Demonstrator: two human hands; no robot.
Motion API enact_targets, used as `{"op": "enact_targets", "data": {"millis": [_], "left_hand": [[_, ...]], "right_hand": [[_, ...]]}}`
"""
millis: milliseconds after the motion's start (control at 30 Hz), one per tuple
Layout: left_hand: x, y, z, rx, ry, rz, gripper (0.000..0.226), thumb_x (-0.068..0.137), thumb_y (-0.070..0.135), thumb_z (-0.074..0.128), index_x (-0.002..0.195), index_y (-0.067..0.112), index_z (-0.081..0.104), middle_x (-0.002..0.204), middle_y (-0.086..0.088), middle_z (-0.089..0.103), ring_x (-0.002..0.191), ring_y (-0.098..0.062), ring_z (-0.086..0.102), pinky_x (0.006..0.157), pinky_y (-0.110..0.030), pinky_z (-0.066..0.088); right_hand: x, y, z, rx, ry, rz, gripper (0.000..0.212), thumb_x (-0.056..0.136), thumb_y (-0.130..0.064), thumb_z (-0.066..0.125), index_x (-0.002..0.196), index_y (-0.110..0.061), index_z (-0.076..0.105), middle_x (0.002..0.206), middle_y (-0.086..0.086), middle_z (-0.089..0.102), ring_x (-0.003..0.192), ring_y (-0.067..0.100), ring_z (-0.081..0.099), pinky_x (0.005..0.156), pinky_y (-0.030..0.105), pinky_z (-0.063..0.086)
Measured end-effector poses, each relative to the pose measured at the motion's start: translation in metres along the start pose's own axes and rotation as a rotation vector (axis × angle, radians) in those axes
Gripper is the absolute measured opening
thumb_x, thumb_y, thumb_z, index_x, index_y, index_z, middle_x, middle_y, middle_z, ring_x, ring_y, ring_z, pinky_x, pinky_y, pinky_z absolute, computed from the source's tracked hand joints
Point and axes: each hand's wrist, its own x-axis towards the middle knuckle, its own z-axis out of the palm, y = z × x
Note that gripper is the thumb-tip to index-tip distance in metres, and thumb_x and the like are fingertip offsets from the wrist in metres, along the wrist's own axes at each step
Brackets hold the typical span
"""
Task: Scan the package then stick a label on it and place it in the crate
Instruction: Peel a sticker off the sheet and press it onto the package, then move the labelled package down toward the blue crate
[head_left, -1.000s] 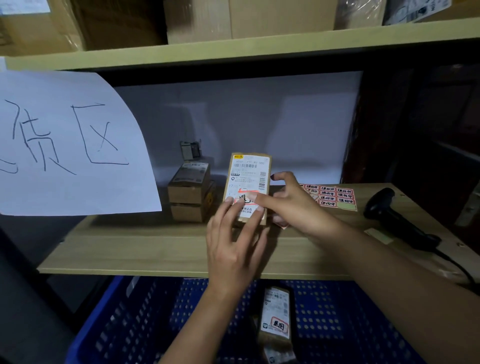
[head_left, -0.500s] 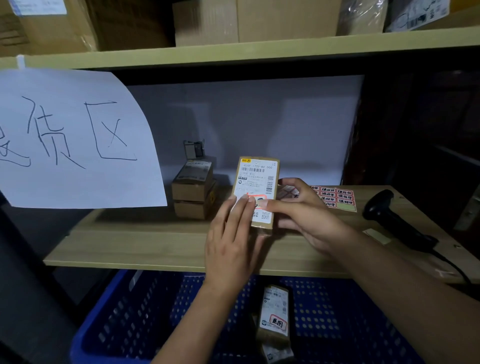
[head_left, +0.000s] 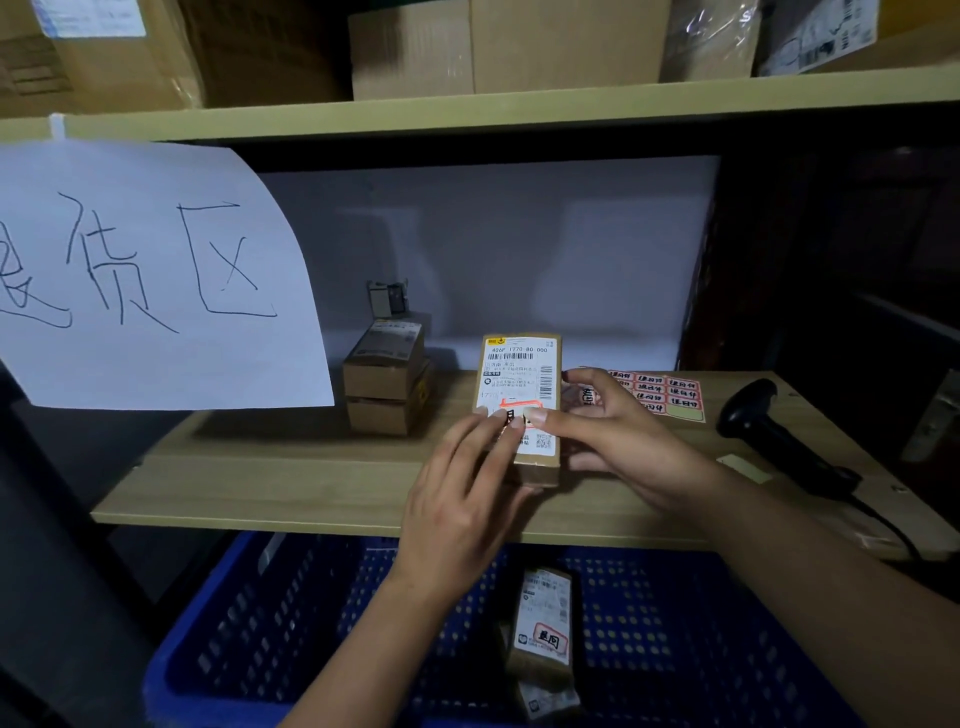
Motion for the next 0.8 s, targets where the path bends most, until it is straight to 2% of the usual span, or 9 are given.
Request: {"op": "enact_targets", "data": {"millis": [100, 167, 233, 333, 433, 533, 600, 733, 800], "left_hand": [[-0.007, 0.009, -0.013, 0.003, 0.005, 0.032, 0.056, 0.1, 0.039, 0.074, 0.143, 0.007, 0.062, 0.14, -0.012, 0.068, 0.132, -0.032, 0.063, 0.108, -0.046, 0.056], [-0.014, 0.02, -0.027, 0.008, -0.006, 0.062, 0.055, 0.098, 0.039, 0.076, 0.141, 0.007, 0.064, 0.137, -0.012, 0.07, 0.129, -0.031, 0.066, 0.106, -0.044, 0.057], [-0.024, 0.033, -0.047, 0.0, -0.04, 0.091, 0.055, 0.096, 0.04, 0.078, 0.138, 0.007, 0.067, 0.135, -0.011, 0.071, 0.126, -0.03, 0.067, 0.105, -0.042, 0.058], [-0.041, 0.055, -0.08, -0.03, -0.124, 0.137, 0.056, 0.094, 0.044, 0.079, 0.135, 0.007, 0.069, 0.13, -0.011, 0.073, 0.121, -0.031, 0.07, 0.101, -0.04, 0.06], [-0.06, 0.076, -0.104, -0.083, -0.205, 0.14, 0.059, 0.091, 0.05, 0.081, 0.132, 0.009, 0.071, 0.126, -0.009, 0.075, 0.116, -0.029, 0.072, 0.094, -0.037, 0.062], [-0.077, 0.088, -0.116, -0.201, -0.321, 0.058, 0.062, 0.09, 0.055, 0.079, 0.134, 0.013, 0.07, 0.127, -0.005, 0.074, 0.119, -0.026, 0.07, 0.092, -0.036, 0.062], [-0.085, 0.089, -0.115, -0.313, -0.424, -0.02, 0.066, 0.09, 0.058, 0.079, 0.138, 0.015, 0.068, 0.131, -0.002, 0.071, 0.124, -0.024, 0.067, 0.099, -0.036, 0.059], [-0.084, 0.079, -0.095, -0.45, -0.687, -0.223, 0.072, 0.088, 0.065, 0.075, 0.147, 0.026, 0.059, 0.138, 0.011, 0.062, 0.133, -0.009, 0.055, 0.112, -0.028, 0.049], [-0.077, 0.073, -0.074, -0.486, -0.789, -0.325, 0.069, 0.089, 0.055, 0.077, 0.15, 0.029, 0.056, 0.139, 0.012, 0.062, 0.133, -0.005, 0.054, 0.115, -0.022, 0.044]], "right_hand": [[-0.018, -0.001, 0.003, -0.106, 0.006, -0.028, 0.073, 0.085, -0.026, 0.081, 0.146, -0.028, 0.04, 0.117, 0.007, 0.076, 0.103, 0.022, 0.077, 0.096, 0.056, 0.06], [-0.037, 0.0, 0.003, -0.202, 0.055, -0.101, 0.085, 0.082, -0.028, 0.084, 0.151, -0.033, 0.034, 0.127, 0.003, 0.066, 0.102, 0.009, 0.073, 0.093, 0.046, 0.063], [-0.062, 0.005, 0.001, -0.401, 0.135, -0.235, 0.088, 0.077, -0.043, 0.086, 0.149, -0.045, 0.036, 0.142, -0.008, 0.049, 0.114, -0.004, 0.063, 0.099, 0.033, 0.056], [-0.102, 0.021, -0.003, -0.772, 0.127, -0.483, 0.056, 0.082, -0.058, 0.073, 0.134, -0.045, 0.058, 0.144, -0.015, 0.044, 0.133, 0.004, 0.048, 0.113, 0.027, 0.037], [-0.135, 0.04, 0.0, -0.831, 0.04, -0.547, 0.029, 0.092, -0.051, 0.063, 0.115, -0.035, 0.073, 0.129, -0.02, 0.06, 0.13, 0.008, 0.051, 0.11, 0.017, 0.034], [-0.153, 0.061, 0.001, -0.786, -0.033, -0.502, 0.028, 0.096, -0.047, 0.059, 0.112, -0.031, 0.076, 0.12, -0.021, 0.067, 0.125, 0.009, 0.056, 0.106, 0.013, 0.036], [-0.154, 0.075, 0.0, -0.752, -0.085, -0.428, 0.029, 0.097, -0.047, 0.057, 0.111, -0.031, 0.076, 0.116, -0.023, 0.069, 0.123, 0.01, 0.058, 0.104, 0.014, 0.039], [-0.133, 0.098, -0.002, -0.684, -0.196, -0.154, 0.027, 0.102, -0.043, 0.051, 0.113, -0.033, 0.074, 0.113, -0.02, 0.071, 0.115, 0.0, 0.059, 0.096, 0.015, 0.042], [-0.109, 0.109, -0.004, -0.636, -0.234, -0.002, 0.026, 0.103, -0.041, 0.052, 0.113, -0.03, 0.074, 0.11, -0.018, 0.073, 0.107, -0.002, 0.063, 0.09, 0.014, 0.044]]}}
